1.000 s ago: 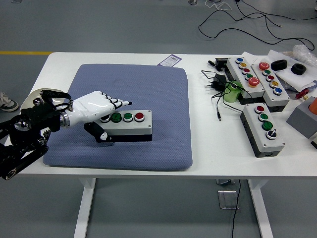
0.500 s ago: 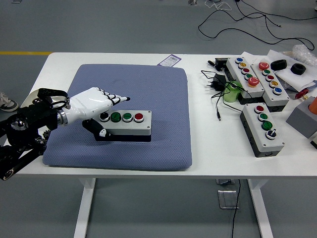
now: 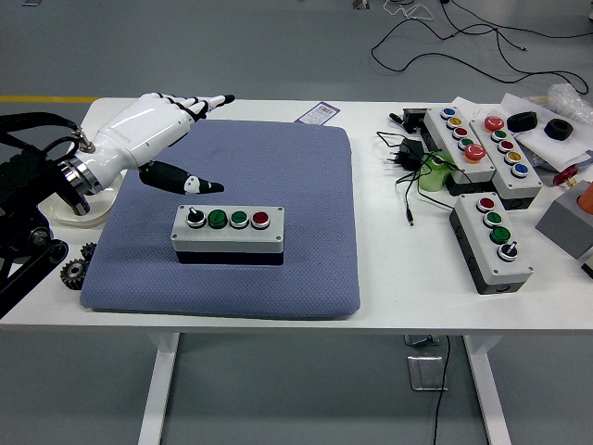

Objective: Pick up the button,place it on the desk,press the button,press the button

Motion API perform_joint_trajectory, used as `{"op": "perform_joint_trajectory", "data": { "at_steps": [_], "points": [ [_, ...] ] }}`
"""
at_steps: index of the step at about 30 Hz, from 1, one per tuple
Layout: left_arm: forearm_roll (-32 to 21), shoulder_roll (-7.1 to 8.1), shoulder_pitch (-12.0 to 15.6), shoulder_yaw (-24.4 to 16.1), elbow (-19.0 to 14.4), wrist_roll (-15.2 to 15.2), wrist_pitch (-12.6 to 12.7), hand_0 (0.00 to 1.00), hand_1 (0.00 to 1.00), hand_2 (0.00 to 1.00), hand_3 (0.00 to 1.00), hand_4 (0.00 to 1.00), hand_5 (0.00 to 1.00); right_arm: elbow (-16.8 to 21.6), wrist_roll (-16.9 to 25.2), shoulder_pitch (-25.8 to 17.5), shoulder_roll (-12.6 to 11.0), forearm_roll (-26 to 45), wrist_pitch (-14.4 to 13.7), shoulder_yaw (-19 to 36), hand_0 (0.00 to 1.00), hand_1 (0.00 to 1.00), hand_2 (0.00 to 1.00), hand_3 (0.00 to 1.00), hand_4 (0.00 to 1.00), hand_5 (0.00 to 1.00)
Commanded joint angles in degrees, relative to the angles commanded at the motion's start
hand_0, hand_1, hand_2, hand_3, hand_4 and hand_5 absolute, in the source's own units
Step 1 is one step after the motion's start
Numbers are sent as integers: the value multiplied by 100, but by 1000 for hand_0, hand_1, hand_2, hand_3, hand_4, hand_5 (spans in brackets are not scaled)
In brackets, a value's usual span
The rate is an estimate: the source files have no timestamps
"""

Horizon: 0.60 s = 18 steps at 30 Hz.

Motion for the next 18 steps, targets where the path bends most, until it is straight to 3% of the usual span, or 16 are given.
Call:
{"op": "perform_joint_trajectory", "data": {
  "at_steps": [1, 6, 7, 12, 13, 18],
  "points": [
    [-32, 11, 19, -40, -91, 40, -32, 180, 242, 297, 842, 848, 998, 0, -1, 0, 0, 2, 1, -3, 677, 652, 700, 644, 335, 186],
    [-500, 71, 142, -165, -561, 327, -417, 180, 242, 297, 842, 848, 998, 0, -7, 0, 4, 22, 2, -15, 677, 652, 700, 644, 335, 186],
    [-660, 94, 168, -153, -671, 430, -498, 2, 36, 117, 684, 736, 998, 0, -7, 0, 4, 24, 3, -16, 677, 652, 700, 644, 335, 186],
    [-1065, 126, 253, -88, -951, 834, -747, 2, 36, 117, 684, 736, 998, 0, -7, -3, 5, 31, 3, -21, 677, 652, 700, 644, 335, 186],
    [-1100, 124, 265, -73, -983, 902, -796, 2, 2, 79, 661, 713, 998, 0, -7, -3, 5, 27, 4, -20, 677, 652, 700, 644, 335, 186],
    [-1219, 119, 310, 98, -1047, 1169, -1143, 2, 2, 79, 661, 713, 998, 0, -7, -4, 7, 18, 5, -10, 677, 652, 700, 644, 335, 186]
  ]
}}
